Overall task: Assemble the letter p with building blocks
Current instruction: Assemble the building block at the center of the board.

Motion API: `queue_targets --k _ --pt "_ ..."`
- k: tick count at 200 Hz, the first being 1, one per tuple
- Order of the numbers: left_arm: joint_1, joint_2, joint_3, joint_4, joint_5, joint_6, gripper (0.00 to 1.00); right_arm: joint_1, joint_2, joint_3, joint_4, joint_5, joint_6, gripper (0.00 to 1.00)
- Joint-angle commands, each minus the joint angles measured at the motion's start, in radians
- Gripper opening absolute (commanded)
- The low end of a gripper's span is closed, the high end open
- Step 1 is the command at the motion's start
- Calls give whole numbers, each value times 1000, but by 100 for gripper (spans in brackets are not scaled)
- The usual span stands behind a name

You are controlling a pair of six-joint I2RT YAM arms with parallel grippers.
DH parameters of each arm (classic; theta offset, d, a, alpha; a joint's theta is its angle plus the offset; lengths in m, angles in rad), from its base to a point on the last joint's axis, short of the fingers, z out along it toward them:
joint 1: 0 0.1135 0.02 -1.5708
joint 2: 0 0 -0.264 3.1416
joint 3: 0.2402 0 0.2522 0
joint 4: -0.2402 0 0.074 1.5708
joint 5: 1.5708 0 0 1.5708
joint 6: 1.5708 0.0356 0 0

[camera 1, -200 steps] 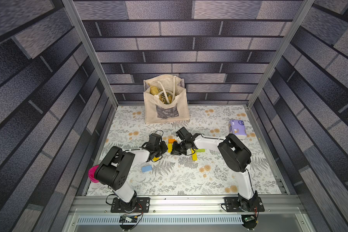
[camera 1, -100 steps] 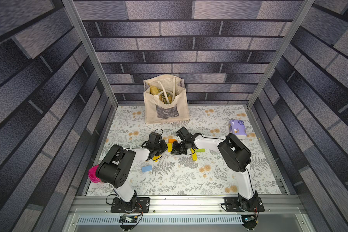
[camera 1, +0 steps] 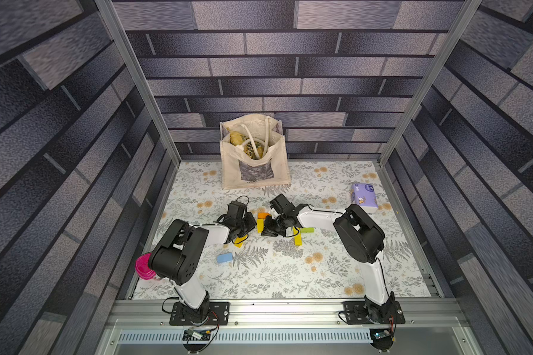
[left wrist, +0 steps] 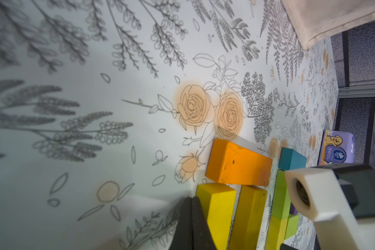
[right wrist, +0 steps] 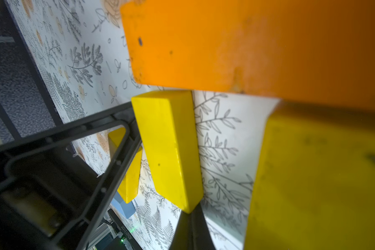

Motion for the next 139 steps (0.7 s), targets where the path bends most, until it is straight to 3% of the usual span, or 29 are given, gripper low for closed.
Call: queue_targets --k 1,139 --pt "12 67 -23 -160 -34 13 0 -9 55 -26 -50 34 9 0" --pt "16 91 -1 -154 -19 14 0 -9 54 -26 -51 31 8 0"
